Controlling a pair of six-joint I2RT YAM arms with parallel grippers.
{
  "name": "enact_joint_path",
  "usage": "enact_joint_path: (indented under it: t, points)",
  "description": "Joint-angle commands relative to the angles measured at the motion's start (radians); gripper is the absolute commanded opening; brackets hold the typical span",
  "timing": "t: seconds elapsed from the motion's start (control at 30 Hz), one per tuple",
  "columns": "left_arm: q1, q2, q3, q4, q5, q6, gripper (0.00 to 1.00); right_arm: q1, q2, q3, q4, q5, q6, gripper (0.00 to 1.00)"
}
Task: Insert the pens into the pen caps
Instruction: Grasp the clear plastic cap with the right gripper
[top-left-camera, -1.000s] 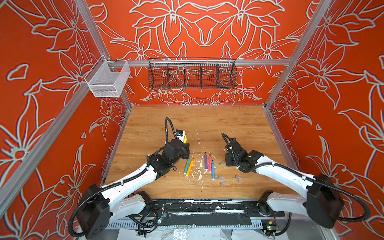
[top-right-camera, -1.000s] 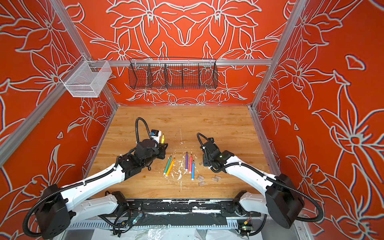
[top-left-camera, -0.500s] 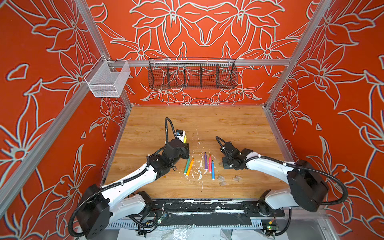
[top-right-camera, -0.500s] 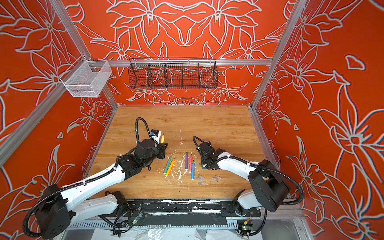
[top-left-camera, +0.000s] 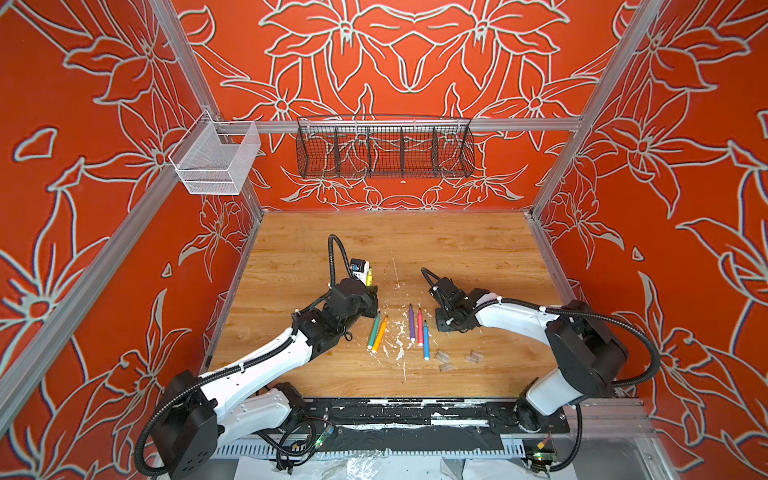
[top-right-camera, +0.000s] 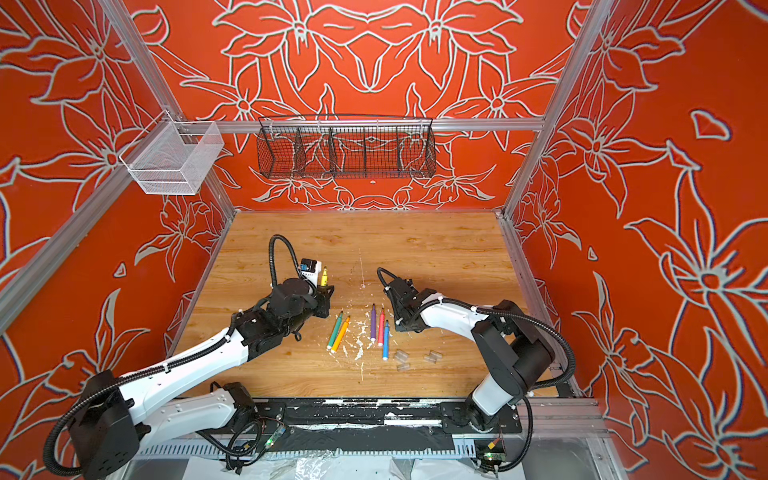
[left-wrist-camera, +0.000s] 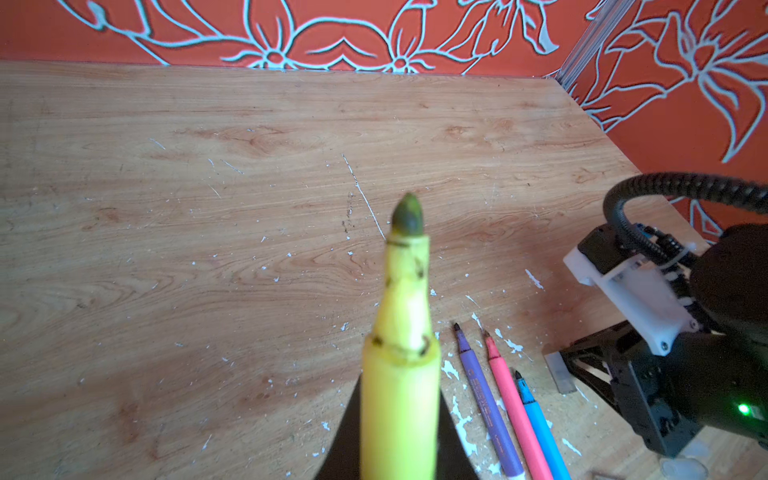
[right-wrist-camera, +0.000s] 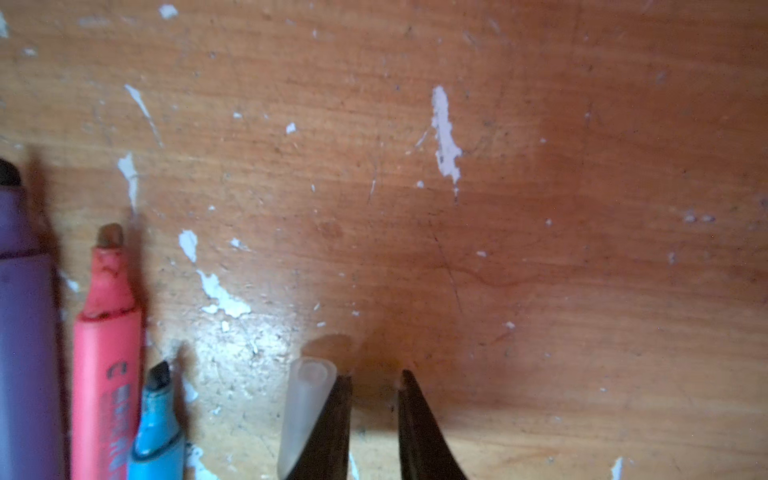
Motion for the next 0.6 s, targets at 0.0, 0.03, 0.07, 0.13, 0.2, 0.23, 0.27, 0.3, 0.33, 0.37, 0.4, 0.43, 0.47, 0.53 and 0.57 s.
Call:
enact_joint_path:
  t: [0.0, 0.03, 0.07, 0.13, 0.2, 0.23, 0.27, 0.3, 0.33, 0.37, 0.4, 0.43, 0.47, 0.53, 0.57]
  points:
    - [0.004, -0.016, -0.008, 0.008, -0.009, 0.008, 0.0, 0.004, 0.017, 0.022, -0.016, -0.014, 0.004, 0.23]
    - [0.004, -0.014, -0.007, 0.009, -0.008, 0.008, 0.0, 0.003, 0.015, 0.023, -0.017, -0.012, 0.004, 0.23]
    - [0.005, -0.012, -0.006, 0.009, -0.006, 0.01, 0.0, 0.003, 0.013, 0.022, -0.022, -0.005, 0.007, 0.23]
    - [0.004, -0.005, -0.003, 0.008, 0.0, 0.012, 0.0, 0.004, -0.005, 0.019, -0.035, 0.021, 0.012, 0.23]
    - [0.004, 0.0, -0.002, 0.014, 0.018, 0.017, 0.0, 0.004, -0.039, 0.006, -0.037, 0.046, 0.017, 0.23]
    - [0.004, 0.004, -0.003, 0.021, 0.028, 0.019, 0.0, 0.003, -0.057, -0.003, -0.036, 0.056, 0.019, 0.24]
    - [0.004, 0.009, -0.01, 0.041, 0.042, 0.024, 0.0, 0.004, -0.085, -0.012, -0.033, 0.067, 0.02, 0.24]
    - [0.004, 0.012, -0.017, 0.061, 0.059, 0.033, 0.0, 0.003, -0.11, -0.024, -0.029, 0.072, 0.021, 0.25]
    - [0.004, 0.014, -0.024, 0.075, 0.072, 0.041, 0.0, 0.004, -0.13, -0.034, -0.022, 0.075, 0.02, 0.27]
    - [0.004, 0.013, -0.029, 0.085, 0.086, 0.048, 0.0, 0.004, -0.15, -0.045, -0.014, 0.075, 0.021, 0.28]
    - [0.004, 0.012, -0.032, 0.09, 0.093, 0.055, 0.0, 0.003, -0.165, -0.051, -0.006, 0.068, 0.015, 0.29]
    - [0.003, 0.008, -0.033, 0.09, 0.097, 0.056, 0.0, 0.004, -0.175, -0.058, 0.001, 0.055, 0.01, 0.3]
    - [0.004, 0.003, -0.036, 0.093, 0.102, 0.058, 0.0, 0.004, -0.182, -0.063, 0.01, 0.037, 0.005, 0.32]
    - [0.003, -0.003, -0.042, 0.101, 0.114, 0.062, 0.0, 0.004, -0.184, -0.068, 0.021, 0.009, 0.001, 0.35]
    - [0.004, -0.004, -0.043, 0.104, 0.12, 0.064, 0.0, 0.004, -0.181, -0.066, 0.022, -0.003, 0.0, 0.36]
